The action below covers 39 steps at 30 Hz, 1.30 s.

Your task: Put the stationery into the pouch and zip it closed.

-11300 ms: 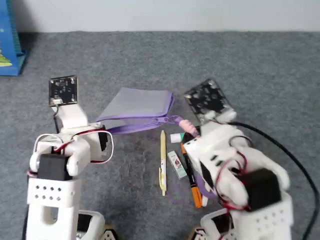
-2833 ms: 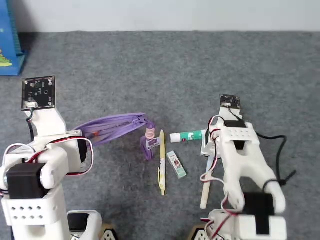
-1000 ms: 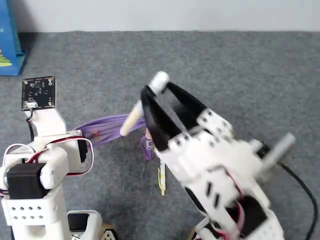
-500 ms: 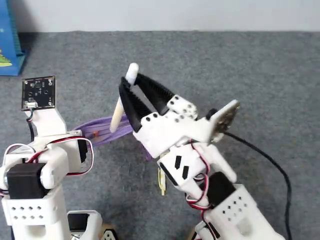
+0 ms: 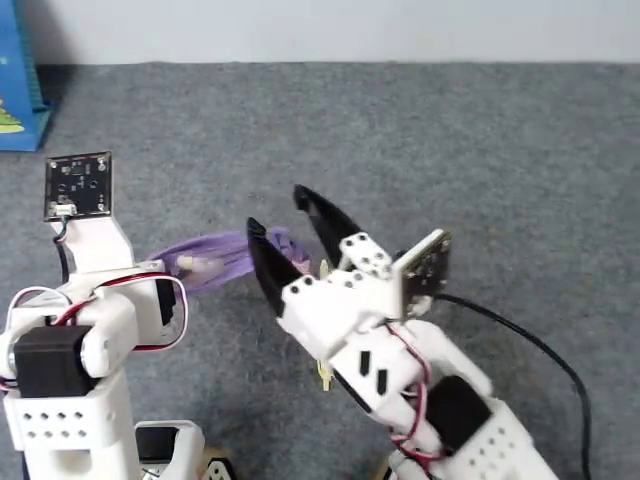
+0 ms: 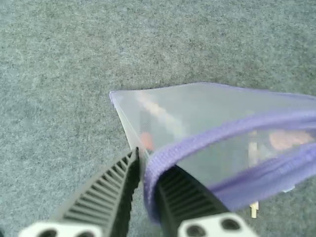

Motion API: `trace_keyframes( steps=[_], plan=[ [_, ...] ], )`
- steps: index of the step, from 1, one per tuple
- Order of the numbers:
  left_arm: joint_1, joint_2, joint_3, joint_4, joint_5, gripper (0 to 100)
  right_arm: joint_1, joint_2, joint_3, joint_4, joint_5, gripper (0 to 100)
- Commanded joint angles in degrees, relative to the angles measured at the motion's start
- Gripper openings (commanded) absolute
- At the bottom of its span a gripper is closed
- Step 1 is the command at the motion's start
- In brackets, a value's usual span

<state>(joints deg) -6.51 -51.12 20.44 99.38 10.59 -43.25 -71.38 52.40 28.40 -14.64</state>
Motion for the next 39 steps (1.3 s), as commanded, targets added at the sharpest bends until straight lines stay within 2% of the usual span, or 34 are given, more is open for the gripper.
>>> trace_keyframes(
  steps=[1,8,13,22,26,39],
  plan=[
    [-0.1,-0.4,-0.6,1.1,-0.3,1,5.6,-0.9,-8.7,12.9,-4.2,21.9],
    [-0.2,-0.6,-0.7,1.1,-0.3,1,12.2,8.8,-10.1,30.5,-5.2,21.6],
    [-0.2,-0.7,-0.7,1.1,-0.3,1,15.7,21.1,-10.1,36.2,-5.1,21.6],
    [-0.2,-0.7,-0.7,1.1,-0.3,1,17.5,45.1,-10.1,29.1,-4.9,21.6],
    [-0.2,-0.7,-0.7,1.1,-0.3,1,17.5,53.8,-10.1,26.6,-1.9,21.6],
    [-0.2,-0.7,-0.6,1.1,-0.3,1,17.2,66.9,-10.2,17.2,1.9,21.5]
  ],
)
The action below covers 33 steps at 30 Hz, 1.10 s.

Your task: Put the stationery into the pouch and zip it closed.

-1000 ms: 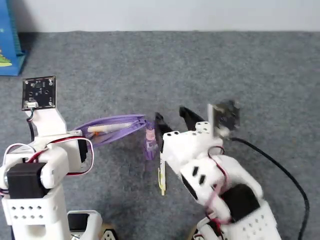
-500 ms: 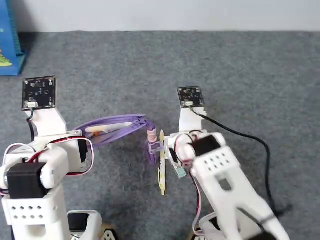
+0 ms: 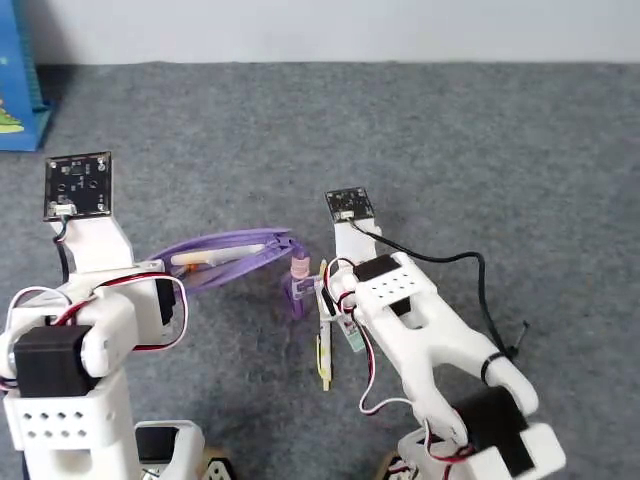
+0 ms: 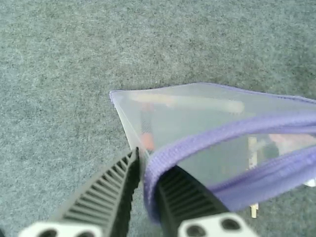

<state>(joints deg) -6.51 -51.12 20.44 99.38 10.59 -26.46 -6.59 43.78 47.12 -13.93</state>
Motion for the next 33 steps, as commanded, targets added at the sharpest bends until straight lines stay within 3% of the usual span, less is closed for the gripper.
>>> trace_keyframes(
  steps=[1,6,14,22,25,30,33],
  plan=[
    [-0.2,-0.7,-0.6,1.1,-0.3,1,0.0,2.5,-1.6,-1.4,1.2,21.5],
    [-0.2,-0.7,-0.6,1.1,-0.3,1,-2.7,2.9,-1.6,2.3,1.2,19.3],
    [-0.2,-0.7,-0.6,1.1,-0.3,1,-2.9,2.9,-1.6,3.5,1.2,0.7],
    [-0.2,-0.7,-0.6,1.1,-0.3,1,-2.9,2.9,-1.8,5.5,1.2,0.9],
    [-0.2,-0.7,-0.6,1.1,-0.3,1,-2.9,2.4,-1.8,5.8,1.2,2.4],
    [-0.2,-0.7,-0.6,1.1,-0.3,1,-2.9,-5.2,-1.8,11.6,0.9,21.1],
    [-0.2,-0.7,-0.6,1.1,-0.3,1,-2.9,-12.4,-1.8,16.2,-0.4,24.1]
  ],
)
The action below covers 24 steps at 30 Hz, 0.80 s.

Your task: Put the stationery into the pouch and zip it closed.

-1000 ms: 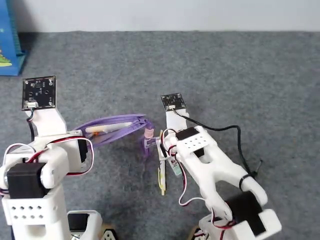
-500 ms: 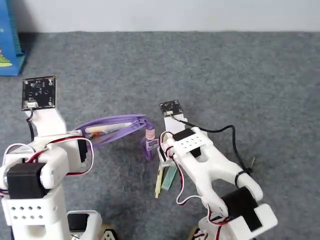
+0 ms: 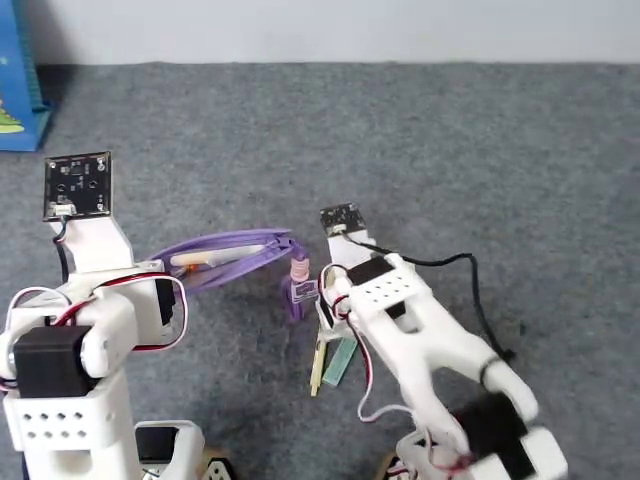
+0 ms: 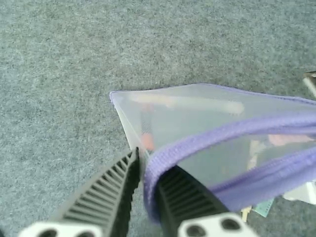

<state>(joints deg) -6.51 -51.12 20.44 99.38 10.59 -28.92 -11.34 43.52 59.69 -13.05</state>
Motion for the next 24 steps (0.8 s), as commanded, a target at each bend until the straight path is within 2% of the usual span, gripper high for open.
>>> trace_keyframes(
  steps=[1,6,9,14,24],
  plan=[
    [-0.2,-0.7,-0.6,1.1,-0.3,1,-0.6,-10.0,-1.6,5.1,-2.8,23.6],
    [-0.2,-0.7,-0.6,1.1,-0.3,1,-2.2,-16.6,-0.4,9.8,-9.8,17.3],
    [-0.2,-0.7,-0.6,1.1,-0.3,1,-4.2,-16.7,2.2,8.4,-13.3,16.2],
    [-0.2,-0.7,-0.6,1.1,-0.3,1,-4.8,-14.1,4.8,2.0,-14.0,16.2],
    [-0.2,-0.7,-0.6,1.1,-0.3,1,-4.5,-1.1,5.1,-1.6,-16.0,15.8]
  ],
)
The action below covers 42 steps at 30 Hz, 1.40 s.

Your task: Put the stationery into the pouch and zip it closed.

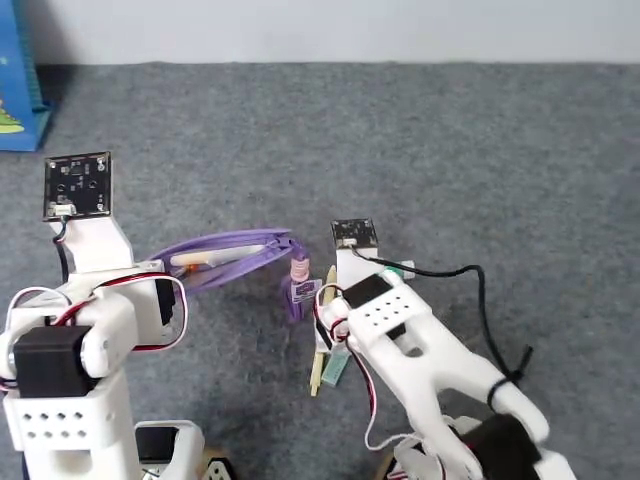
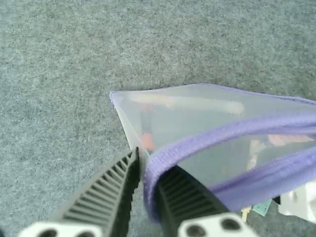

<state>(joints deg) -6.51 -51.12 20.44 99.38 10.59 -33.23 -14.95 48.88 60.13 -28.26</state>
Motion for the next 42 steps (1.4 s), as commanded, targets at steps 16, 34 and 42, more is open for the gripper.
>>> trace_keyframes(
  steps=[16,34,42],
  plan=[
    [-0.2,-0.7,0.0,1.1,-0.3,1,0.0,-3.9,-0.3,-0.2,2.2,0.9],
    [0.0,-0.7,0.0,1.1,-0.3,1,3.8,-55.1,-0.4,1.9,17.7,0.8],
    [-0.1,-0.7,0.0,1.1,-0.3,1,-9.5,-66.2,-0.4,-10.5,21.7,0.8]
  ],
)
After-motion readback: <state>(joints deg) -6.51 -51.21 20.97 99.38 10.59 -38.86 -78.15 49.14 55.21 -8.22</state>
